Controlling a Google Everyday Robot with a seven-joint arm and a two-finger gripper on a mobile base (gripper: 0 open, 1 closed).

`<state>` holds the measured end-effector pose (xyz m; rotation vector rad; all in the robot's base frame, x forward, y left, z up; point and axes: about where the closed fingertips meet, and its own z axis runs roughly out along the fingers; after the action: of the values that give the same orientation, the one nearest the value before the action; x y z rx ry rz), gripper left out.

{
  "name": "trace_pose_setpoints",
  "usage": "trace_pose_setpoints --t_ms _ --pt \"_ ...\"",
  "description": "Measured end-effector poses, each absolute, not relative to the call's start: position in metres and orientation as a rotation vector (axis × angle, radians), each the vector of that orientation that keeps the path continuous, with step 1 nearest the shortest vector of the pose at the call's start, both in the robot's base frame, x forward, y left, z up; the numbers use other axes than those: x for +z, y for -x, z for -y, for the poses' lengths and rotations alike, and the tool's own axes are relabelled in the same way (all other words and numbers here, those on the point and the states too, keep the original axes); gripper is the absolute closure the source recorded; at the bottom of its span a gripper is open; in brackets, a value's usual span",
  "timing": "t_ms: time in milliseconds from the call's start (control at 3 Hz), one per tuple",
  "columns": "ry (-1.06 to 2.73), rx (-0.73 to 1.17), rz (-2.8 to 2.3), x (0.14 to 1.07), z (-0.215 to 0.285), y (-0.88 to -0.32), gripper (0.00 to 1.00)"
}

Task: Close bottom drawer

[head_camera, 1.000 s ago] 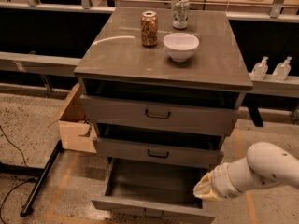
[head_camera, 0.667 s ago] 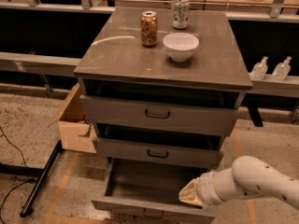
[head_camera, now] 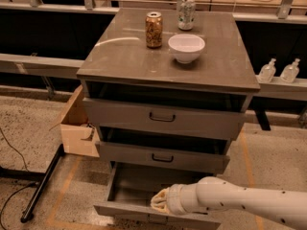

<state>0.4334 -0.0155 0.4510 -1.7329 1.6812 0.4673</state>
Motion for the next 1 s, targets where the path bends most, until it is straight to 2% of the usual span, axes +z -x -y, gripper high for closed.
trace_pose_setpoints --t_ms 667,1000 --pt "1.697 0.414 -1.672 0.454 0.012 -0.449 1.0" --pt "1.664 0.441 -1.705 0.41 0.003 -0.445 1.0"
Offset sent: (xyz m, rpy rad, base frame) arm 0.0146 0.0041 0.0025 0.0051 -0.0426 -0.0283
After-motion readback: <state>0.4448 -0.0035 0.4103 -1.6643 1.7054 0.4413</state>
